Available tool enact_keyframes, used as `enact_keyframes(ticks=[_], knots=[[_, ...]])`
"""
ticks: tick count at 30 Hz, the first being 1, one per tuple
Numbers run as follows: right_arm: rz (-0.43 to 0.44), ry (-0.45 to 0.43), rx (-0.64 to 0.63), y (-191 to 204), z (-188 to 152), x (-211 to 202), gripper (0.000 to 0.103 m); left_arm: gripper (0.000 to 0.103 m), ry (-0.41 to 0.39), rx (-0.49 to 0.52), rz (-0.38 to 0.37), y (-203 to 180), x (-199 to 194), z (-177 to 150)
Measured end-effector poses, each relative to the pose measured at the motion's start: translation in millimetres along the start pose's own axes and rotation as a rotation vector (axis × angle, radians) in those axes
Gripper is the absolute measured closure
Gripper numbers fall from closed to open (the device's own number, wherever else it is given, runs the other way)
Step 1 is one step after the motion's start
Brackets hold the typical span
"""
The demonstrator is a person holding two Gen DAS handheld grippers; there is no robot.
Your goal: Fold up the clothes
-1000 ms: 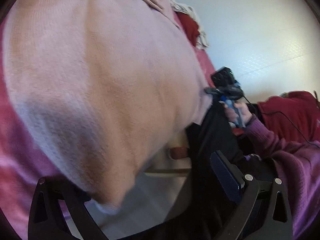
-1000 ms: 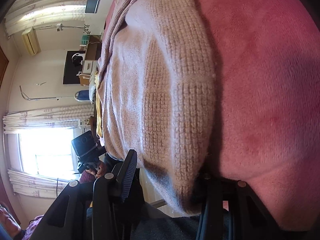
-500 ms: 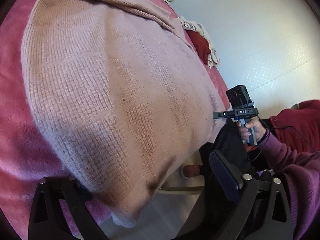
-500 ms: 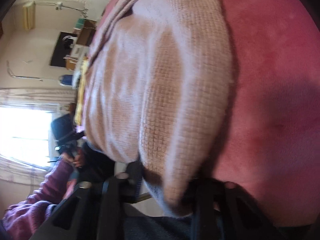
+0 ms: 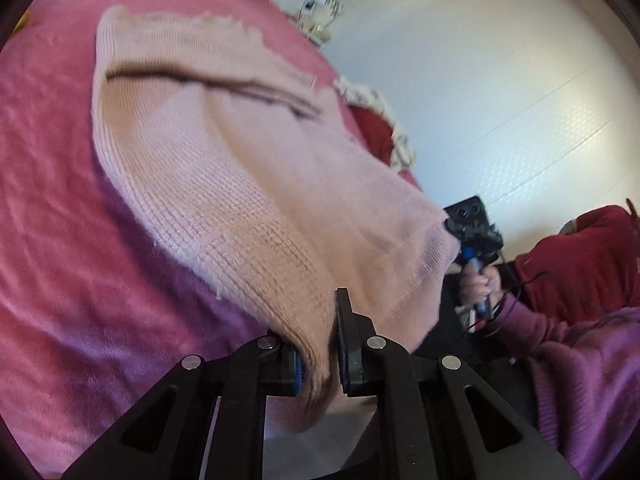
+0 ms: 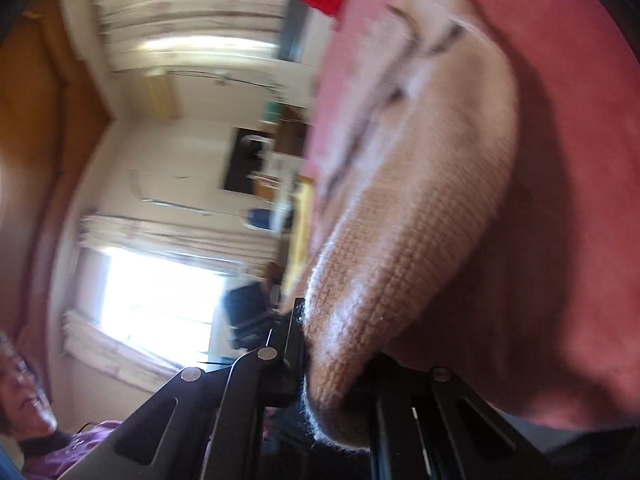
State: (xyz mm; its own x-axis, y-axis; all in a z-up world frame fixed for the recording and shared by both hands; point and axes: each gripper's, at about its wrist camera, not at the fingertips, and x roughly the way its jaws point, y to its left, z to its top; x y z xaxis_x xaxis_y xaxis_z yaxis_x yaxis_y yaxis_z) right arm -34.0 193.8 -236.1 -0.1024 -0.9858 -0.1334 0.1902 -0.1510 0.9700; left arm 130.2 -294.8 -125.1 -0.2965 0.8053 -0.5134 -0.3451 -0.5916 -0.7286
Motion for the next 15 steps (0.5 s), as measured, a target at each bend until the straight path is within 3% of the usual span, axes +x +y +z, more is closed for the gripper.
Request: enact_keyframes(ticks=[5,8,11,13,15], knots=[[0.068,-0.002,-0.054,14.9,-8.3,6.1,0.096,0.09,-0.06,-0.024,-0.082,-2.6,-19.8,-11.5],[0.127,-0.013,-0.132,33.9,-20.9,2.4,0.096,0.09,-0.101,-0.041,-0.109,-12.0,-16.9,-19.2],[0.135,-0.02,-0.16,43.0,-24.9,-1.2,0.096,0.09,-0.105,-0.062,-0.1,-10.6,-13.1,-21.7],[0.106,-0.022,-0.139,39.1,-24.2,3.9,0.096,0.09,-0.062,-0.088,-0.026,-4.5,-0.1,-22.3],[0.023,-0.016,-0.074,23.5,-20.6,5.3,0.096,0.09,0.002,-0.15,0.069,10.8,14.6,-22.8]])
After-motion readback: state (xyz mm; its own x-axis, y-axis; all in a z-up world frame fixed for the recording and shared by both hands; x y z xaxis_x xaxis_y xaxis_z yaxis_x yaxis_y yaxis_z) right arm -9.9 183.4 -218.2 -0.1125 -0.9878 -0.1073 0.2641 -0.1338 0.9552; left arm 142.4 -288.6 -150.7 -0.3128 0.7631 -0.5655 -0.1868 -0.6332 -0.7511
